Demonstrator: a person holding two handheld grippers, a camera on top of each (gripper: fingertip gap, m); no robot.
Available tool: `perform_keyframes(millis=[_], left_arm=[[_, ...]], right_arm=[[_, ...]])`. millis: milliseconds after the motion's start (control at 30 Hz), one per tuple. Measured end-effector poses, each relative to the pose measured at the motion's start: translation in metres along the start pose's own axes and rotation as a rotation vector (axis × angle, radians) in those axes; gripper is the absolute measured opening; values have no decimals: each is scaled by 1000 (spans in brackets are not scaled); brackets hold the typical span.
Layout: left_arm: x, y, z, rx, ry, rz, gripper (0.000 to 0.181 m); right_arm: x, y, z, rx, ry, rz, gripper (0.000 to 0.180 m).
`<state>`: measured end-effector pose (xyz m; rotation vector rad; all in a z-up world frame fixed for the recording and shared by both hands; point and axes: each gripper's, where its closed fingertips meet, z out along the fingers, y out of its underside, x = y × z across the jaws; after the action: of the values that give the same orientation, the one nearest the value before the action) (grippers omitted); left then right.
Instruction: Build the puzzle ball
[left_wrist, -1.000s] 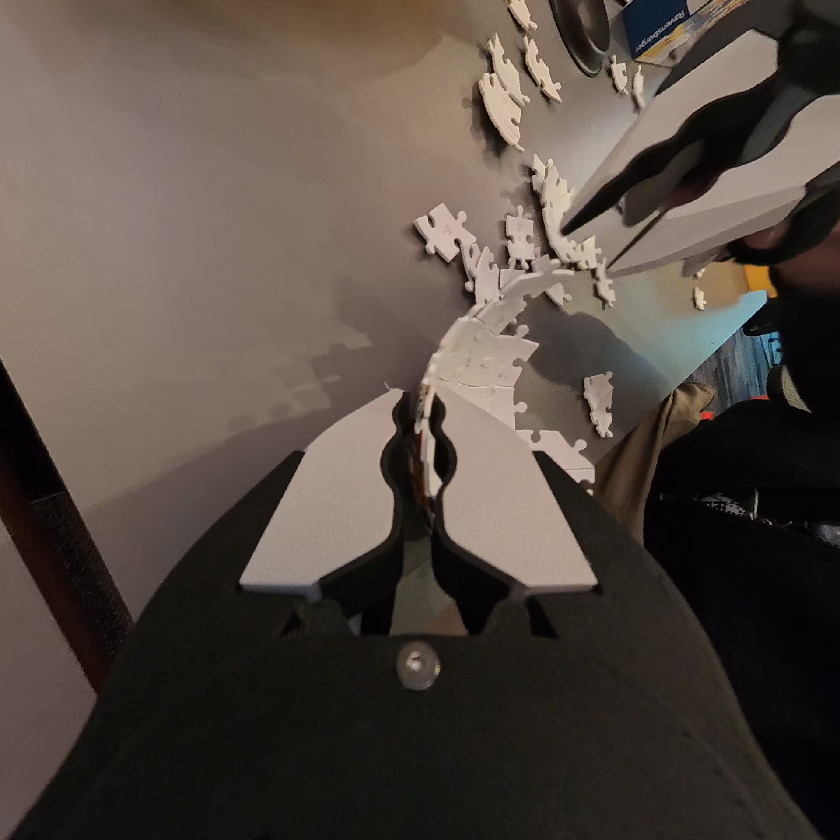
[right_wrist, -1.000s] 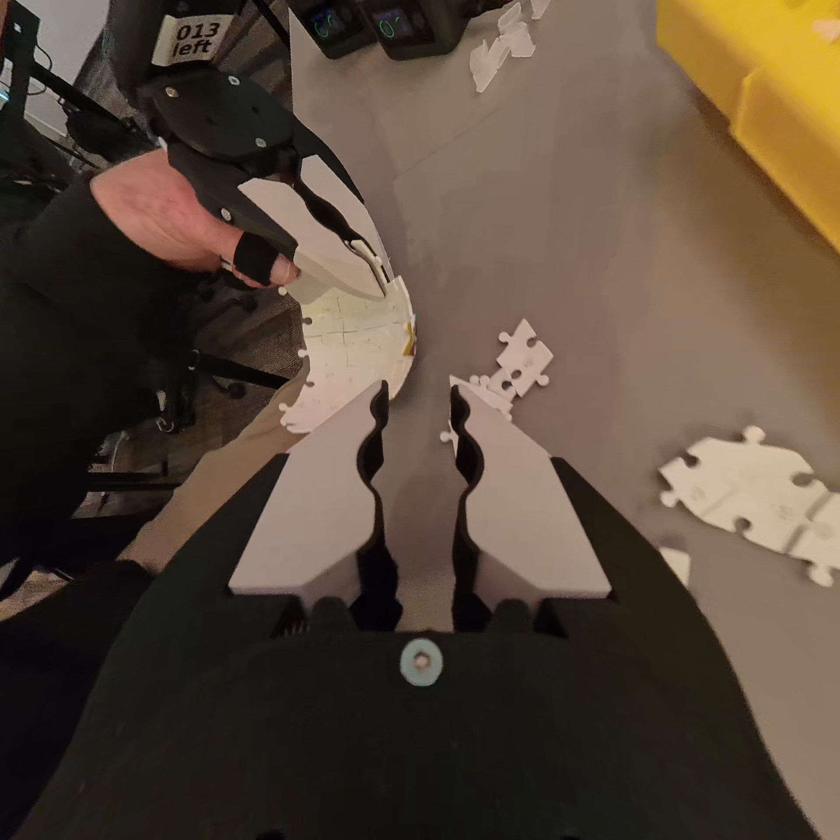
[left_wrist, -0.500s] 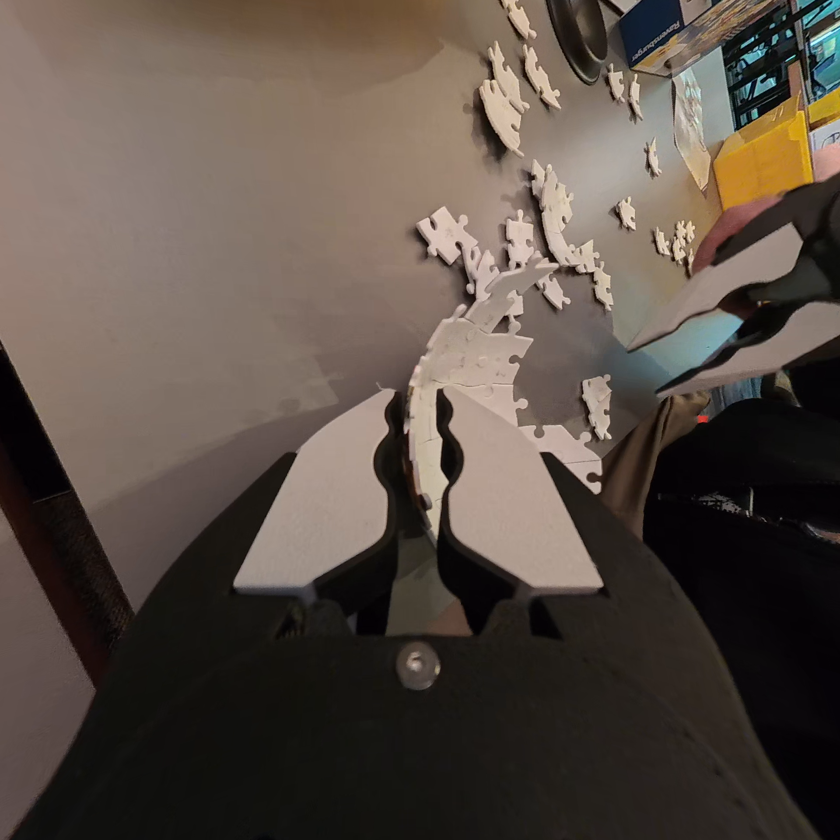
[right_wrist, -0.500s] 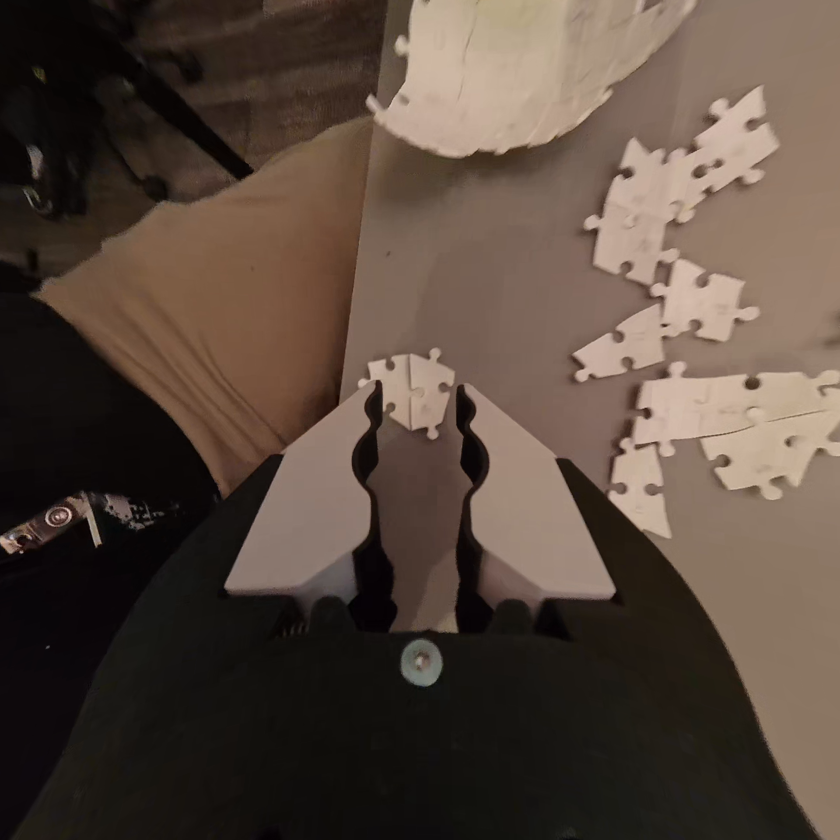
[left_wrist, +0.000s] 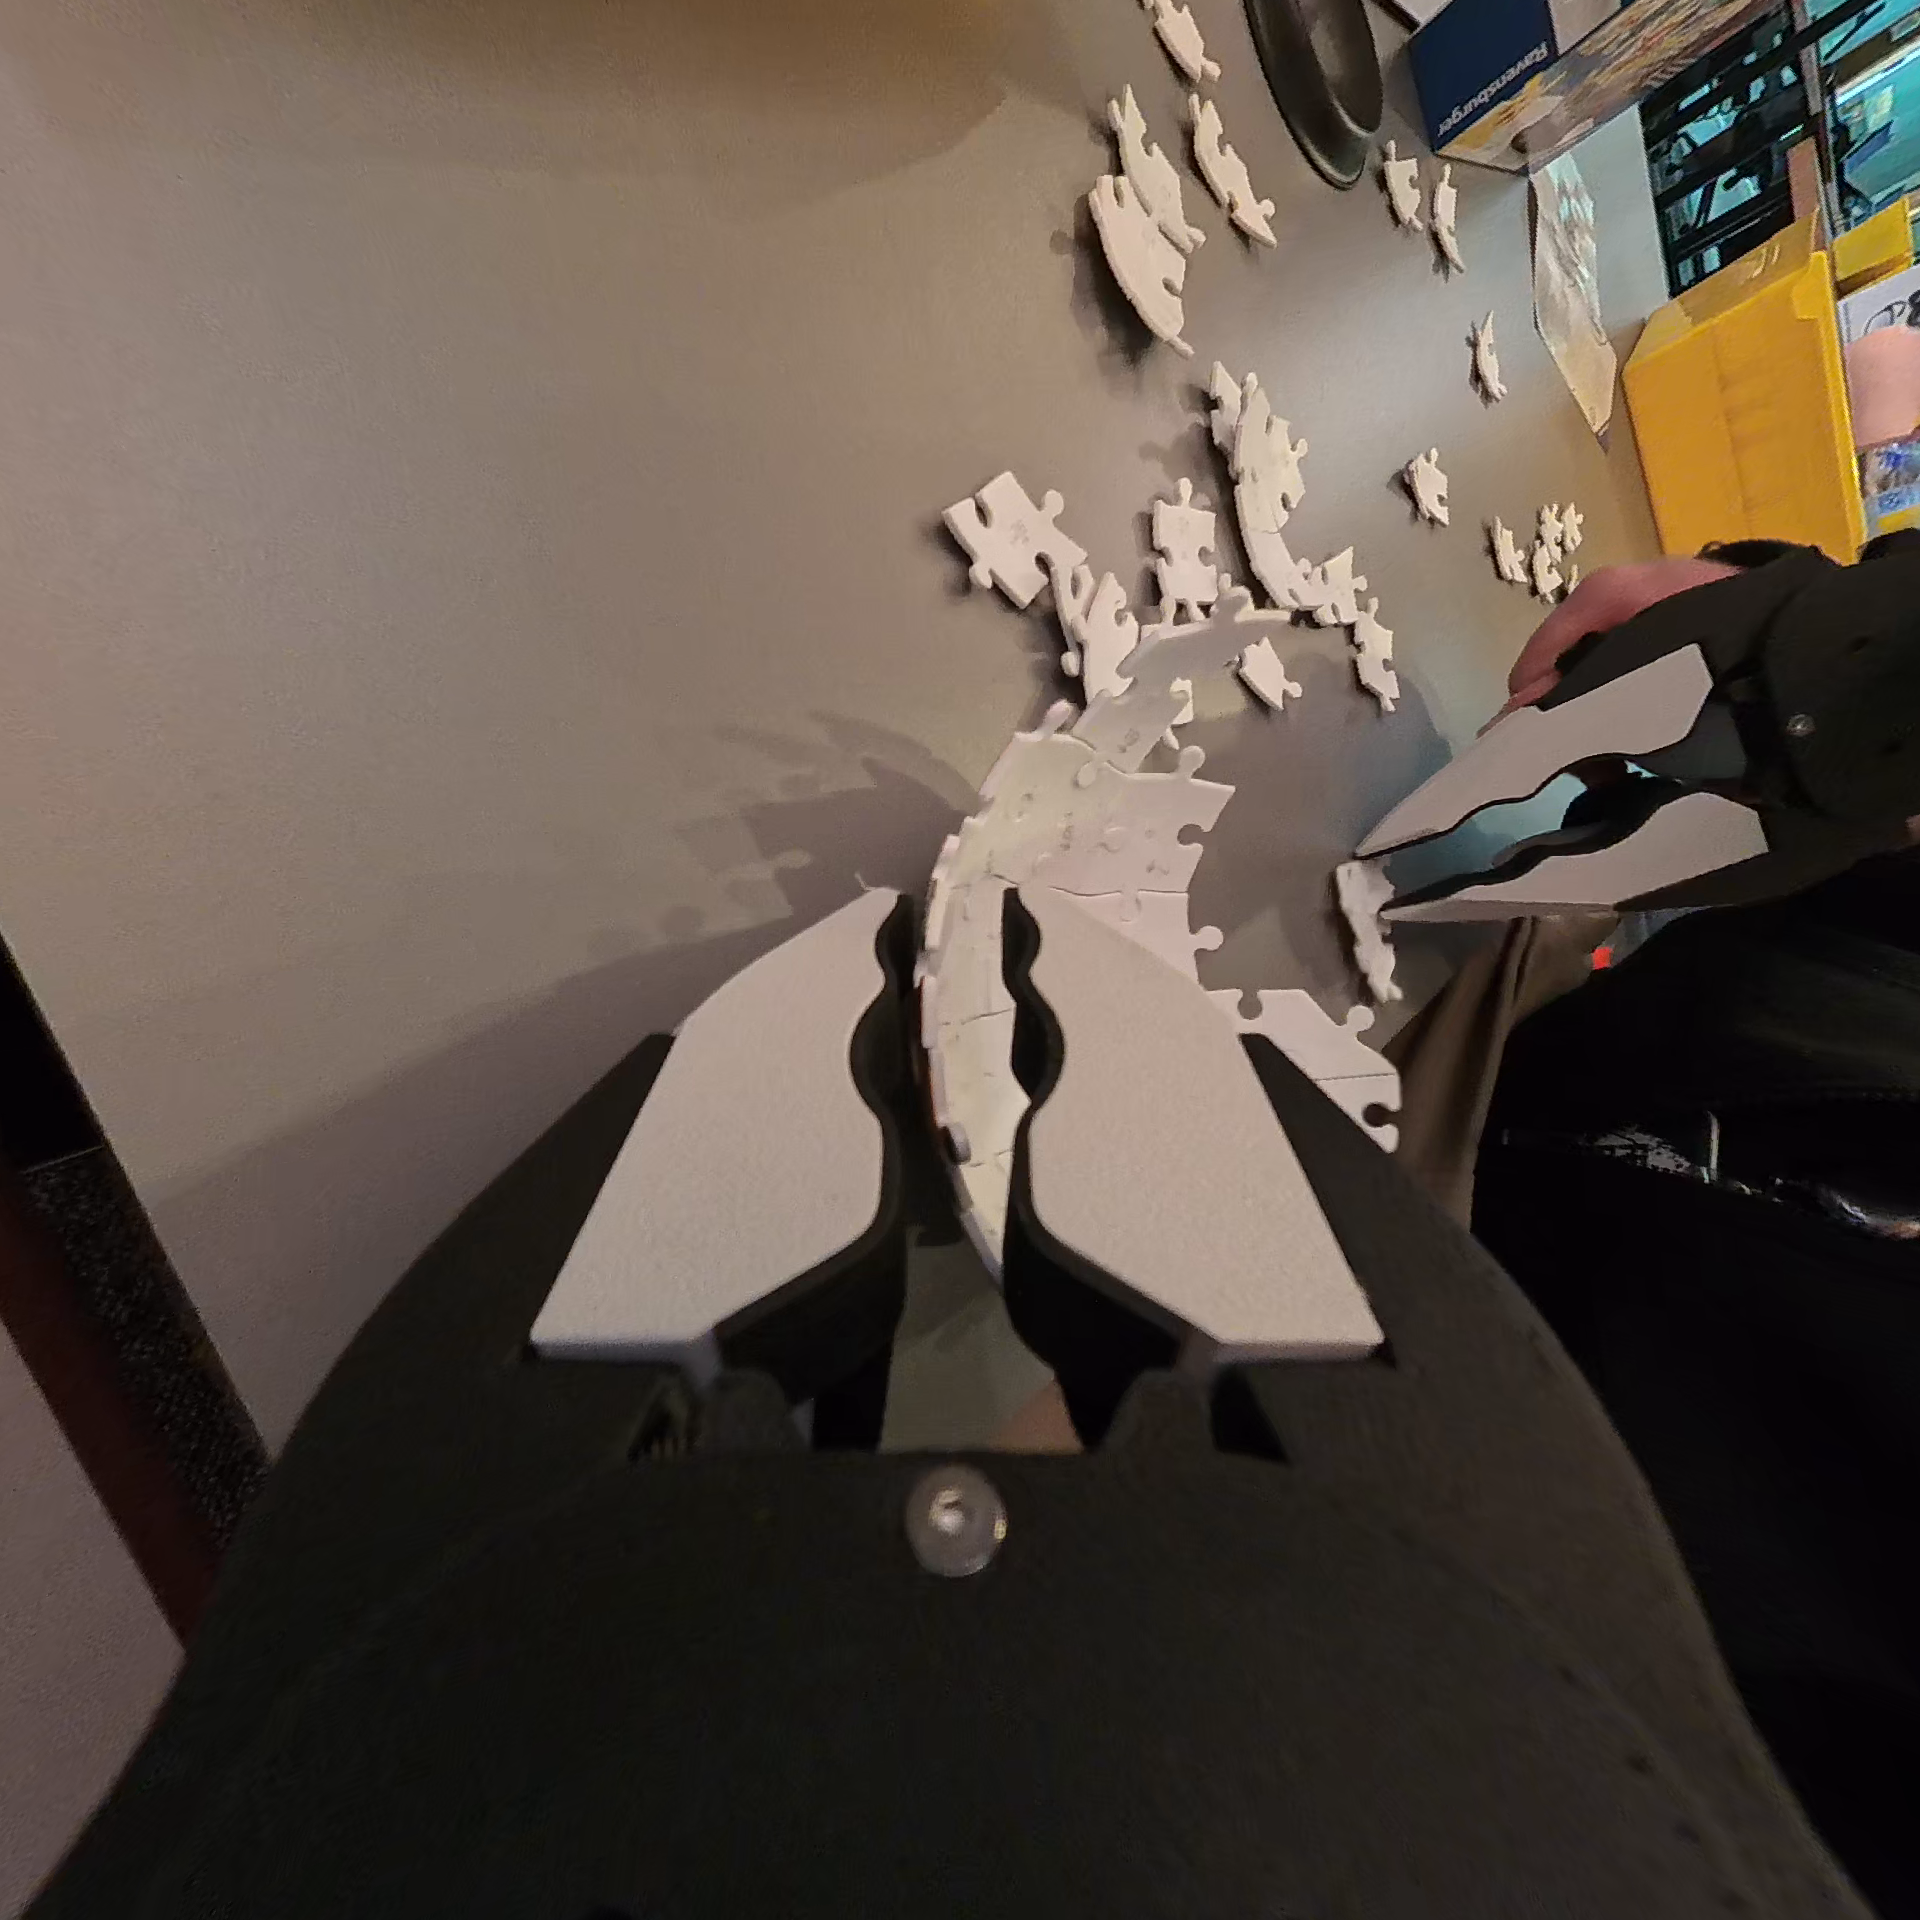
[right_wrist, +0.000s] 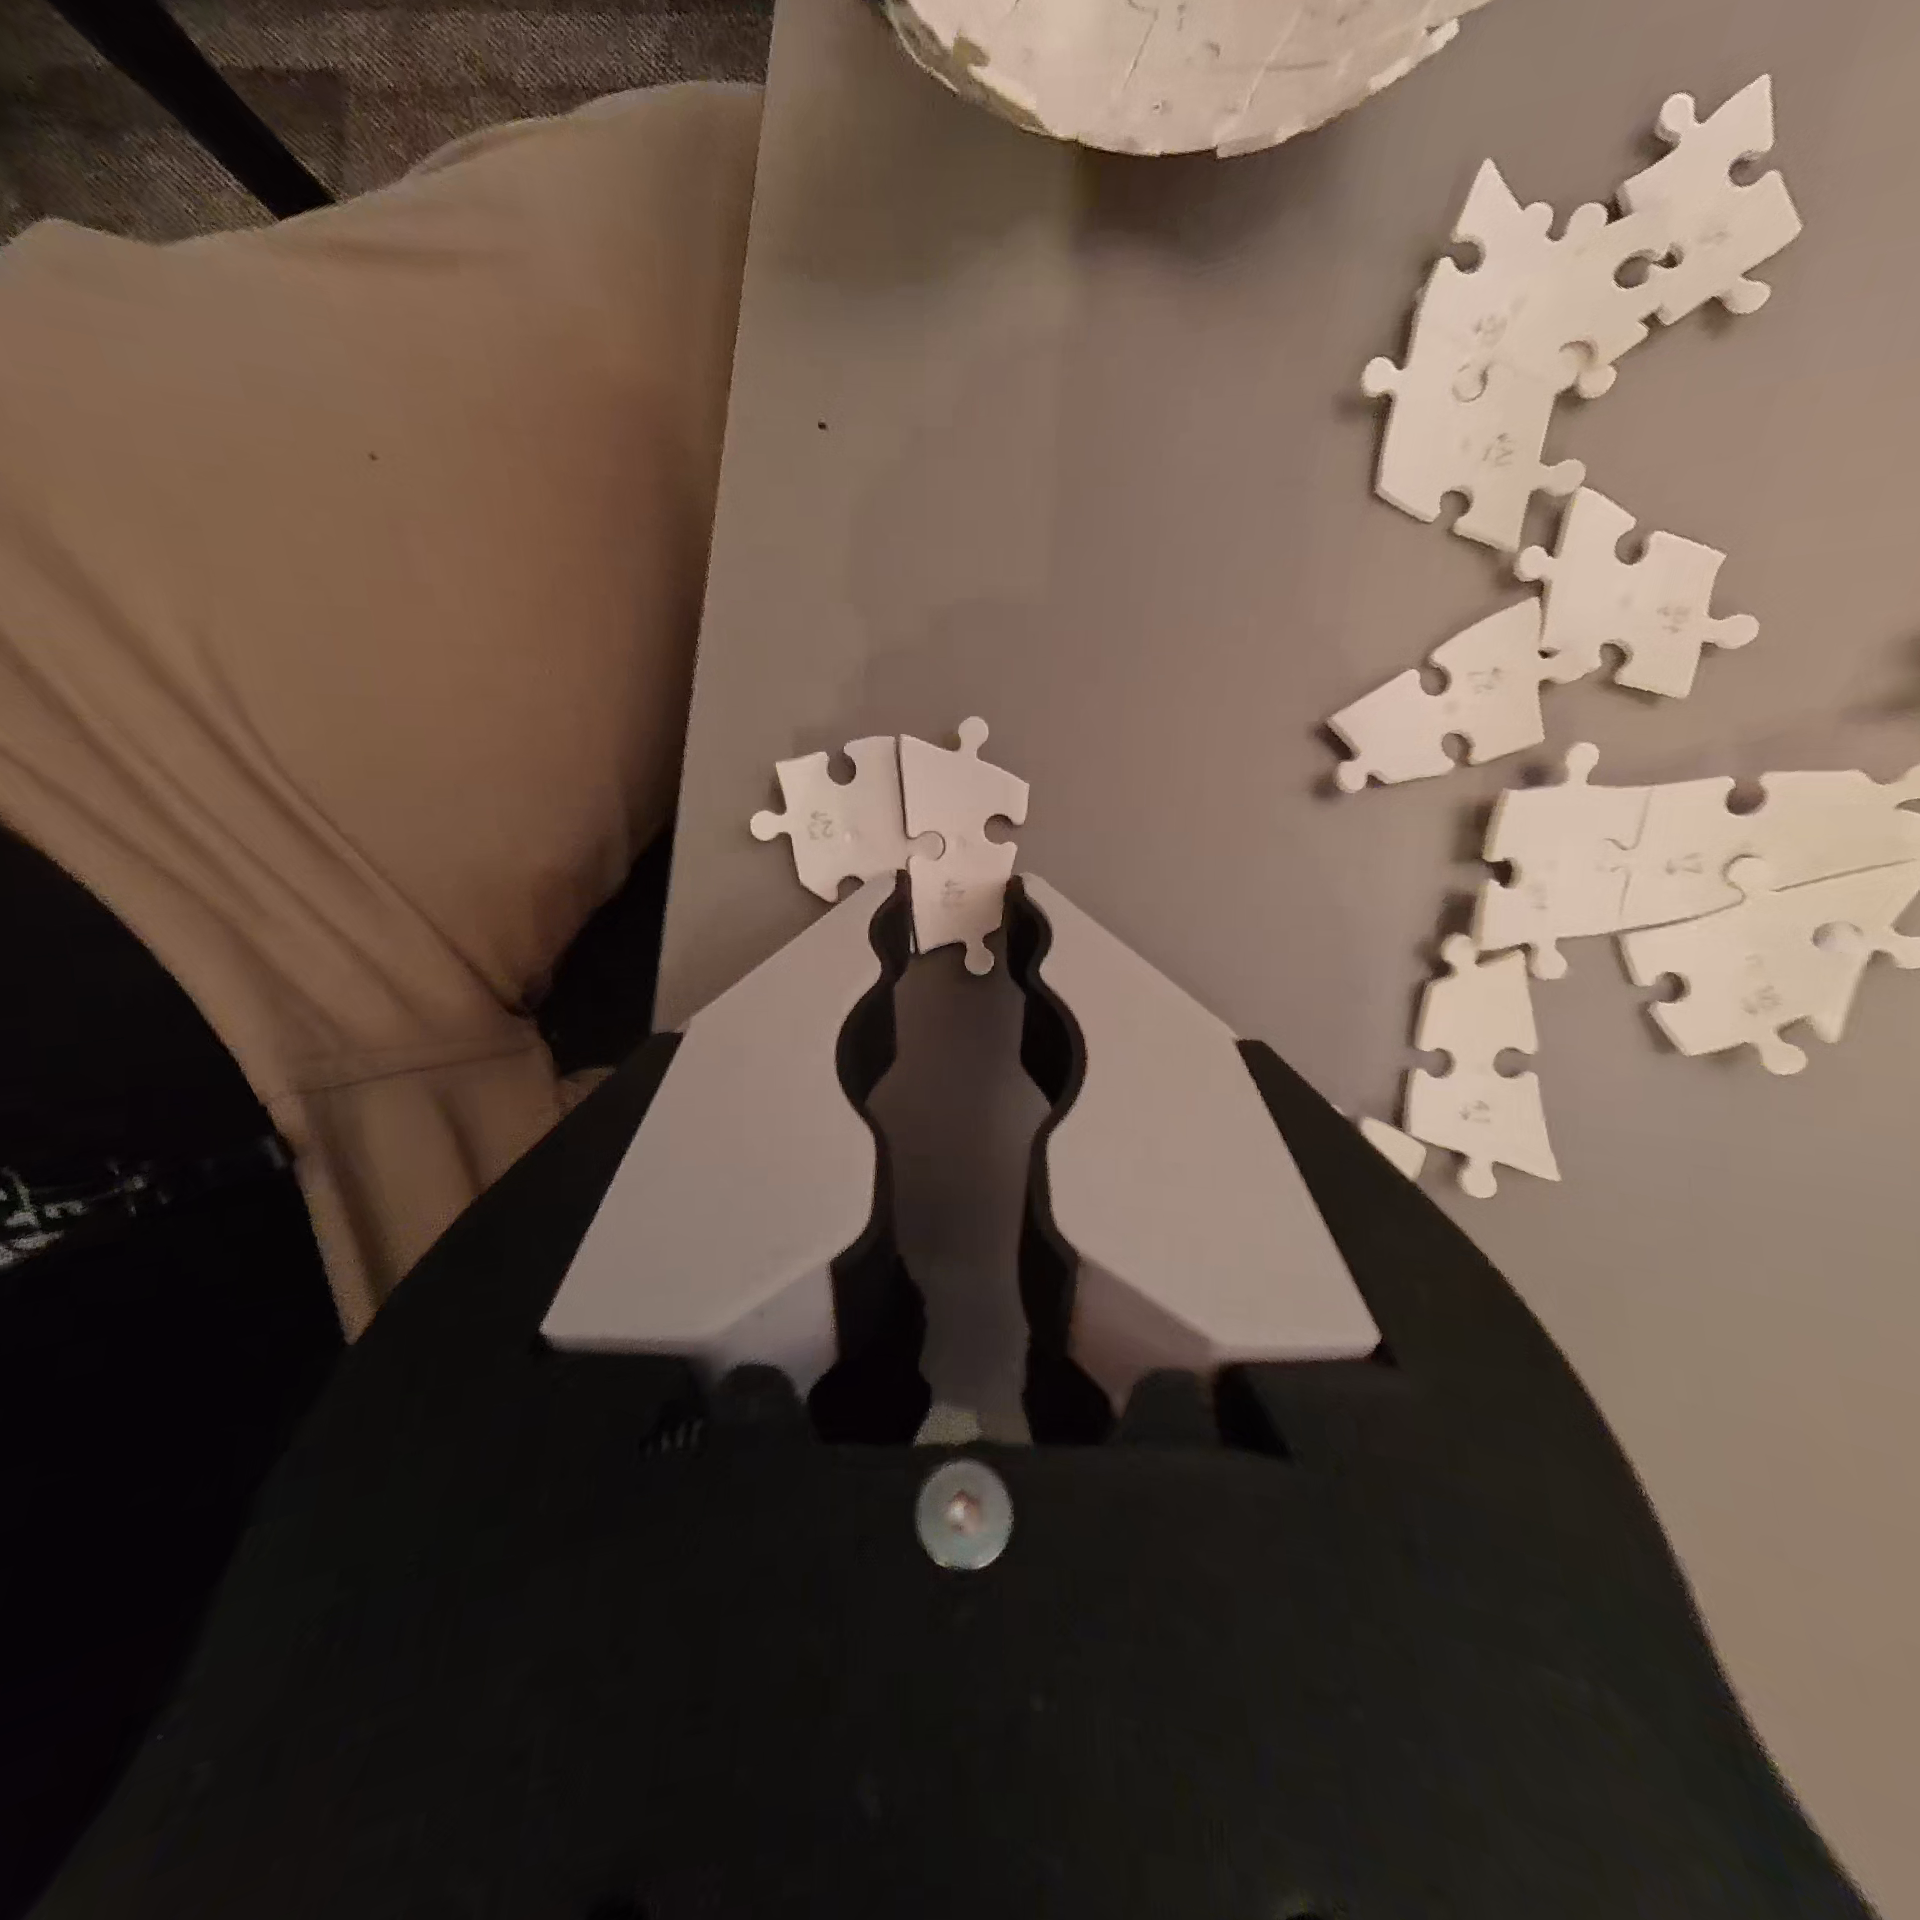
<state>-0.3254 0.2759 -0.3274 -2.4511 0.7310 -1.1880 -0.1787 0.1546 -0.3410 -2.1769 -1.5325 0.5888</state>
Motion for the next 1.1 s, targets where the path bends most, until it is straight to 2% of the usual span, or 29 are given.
perform_keyframes(millis=[167,333,433,700,800,1000,1100], left_arm=[[0,-1,-1,5,5,2,16],[0,-2,-4,10,6,4,16],[1,-1,-5,6,6,9,16],[1,-2,-3,2,11,13,18],[0,-3,-3,1,10,12,18],[-1,-1,-2,-3,8,9,17],[-1,-1,-2,-3,10,8,17]], right_arm=[[12,13,-10,-34,14,-47,16],[24,26,-23,-63,24,-103,25],[31,19,-35,9,-1,-45,27],[79,14,-61,94,90,76,33],[75,-8,-51,130,71,42,36],[67,-56,2,133,33,-88,39],[67,-66,23,119,7,-102,45]])
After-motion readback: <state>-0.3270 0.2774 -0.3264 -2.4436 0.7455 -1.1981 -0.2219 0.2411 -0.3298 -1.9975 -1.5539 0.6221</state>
